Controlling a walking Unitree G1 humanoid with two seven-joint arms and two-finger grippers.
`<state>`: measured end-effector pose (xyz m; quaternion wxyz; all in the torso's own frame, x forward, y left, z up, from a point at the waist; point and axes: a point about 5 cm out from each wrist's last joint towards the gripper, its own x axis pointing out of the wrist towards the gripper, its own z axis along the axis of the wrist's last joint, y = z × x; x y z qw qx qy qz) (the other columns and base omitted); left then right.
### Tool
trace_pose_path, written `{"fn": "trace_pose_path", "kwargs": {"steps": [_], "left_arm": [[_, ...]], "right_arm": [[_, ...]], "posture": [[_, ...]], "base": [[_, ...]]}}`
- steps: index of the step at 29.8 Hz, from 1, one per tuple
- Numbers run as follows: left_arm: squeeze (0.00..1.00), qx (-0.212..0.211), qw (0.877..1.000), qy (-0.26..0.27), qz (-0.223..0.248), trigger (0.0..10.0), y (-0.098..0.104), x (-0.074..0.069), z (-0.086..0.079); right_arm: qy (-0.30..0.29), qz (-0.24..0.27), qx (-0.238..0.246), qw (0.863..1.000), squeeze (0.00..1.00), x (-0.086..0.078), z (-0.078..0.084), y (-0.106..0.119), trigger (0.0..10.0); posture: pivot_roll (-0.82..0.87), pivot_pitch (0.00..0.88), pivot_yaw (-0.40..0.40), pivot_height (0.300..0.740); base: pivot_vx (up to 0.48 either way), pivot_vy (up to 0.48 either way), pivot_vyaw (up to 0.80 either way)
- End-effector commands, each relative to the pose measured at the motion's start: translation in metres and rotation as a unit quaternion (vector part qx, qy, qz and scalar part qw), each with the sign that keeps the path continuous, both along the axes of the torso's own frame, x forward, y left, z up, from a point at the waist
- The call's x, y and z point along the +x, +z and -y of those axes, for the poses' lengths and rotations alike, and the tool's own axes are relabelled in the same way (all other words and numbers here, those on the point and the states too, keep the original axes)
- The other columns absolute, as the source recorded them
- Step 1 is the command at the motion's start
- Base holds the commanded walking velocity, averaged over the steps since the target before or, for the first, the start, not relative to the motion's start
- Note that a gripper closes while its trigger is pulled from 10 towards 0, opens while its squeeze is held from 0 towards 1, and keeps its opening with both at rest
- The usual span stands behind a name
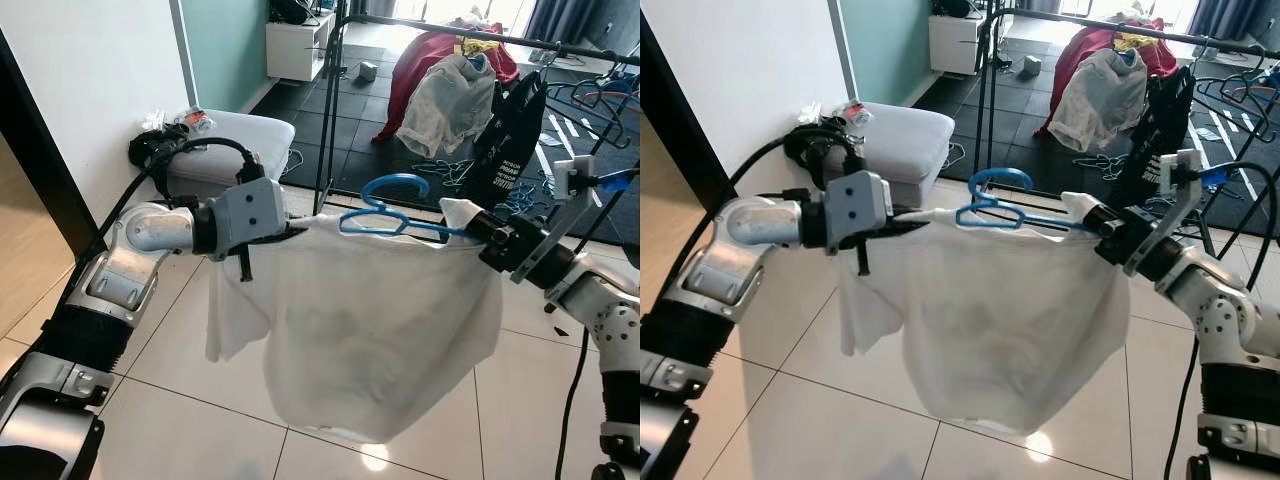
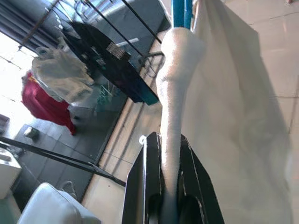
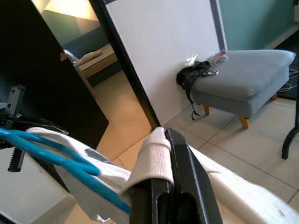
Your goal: Hang hanger
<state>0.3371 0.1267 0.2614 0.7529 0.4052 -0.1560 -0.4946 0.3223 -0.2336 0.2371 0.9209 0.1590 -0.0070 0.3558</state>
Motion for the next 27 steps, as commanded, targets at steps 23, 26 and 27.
{"fn": "trace_pose_path", "kwargs": {"steps": [23, 26, 27], "left_arm": [[0.0, -0.088, 0.989, 0.034, -0.117, 10.0, -0.002, 0.0, 0.019], [0.0, -0.101, 0.986, -0.013, -0.131, 10.0, 0.0, -0.011, 0.028], [0.0, -0.101, 0.986, -0.013, -0.131, 10.0, 0.0, -0.011, 0.028]], "right_arm": [[-0.083, -0.039, -0.043, 0.995, 0.0, 0.012, 0.004, -0.006, 0.0], [-0.079, -0.038, -0.046, 0.995, 0.0, 0.013, 0.002, -0.006, 0.0], [-0.079, -0.038, -0.046, 0.995, 0.0, 0.013, 0.002, -0.006, 0.0]], "posture": [[-0.05, 0.086, -0.044, 0.74], [-0.05, 0.086, -0.044, 0.74], [-0.05, 0.086, -0.044, 0.74]], "base": [[0.0, 0.0, 0.0], [0.0, 0.0, 0.0], [0.0, 0.0, 0.0]]}}
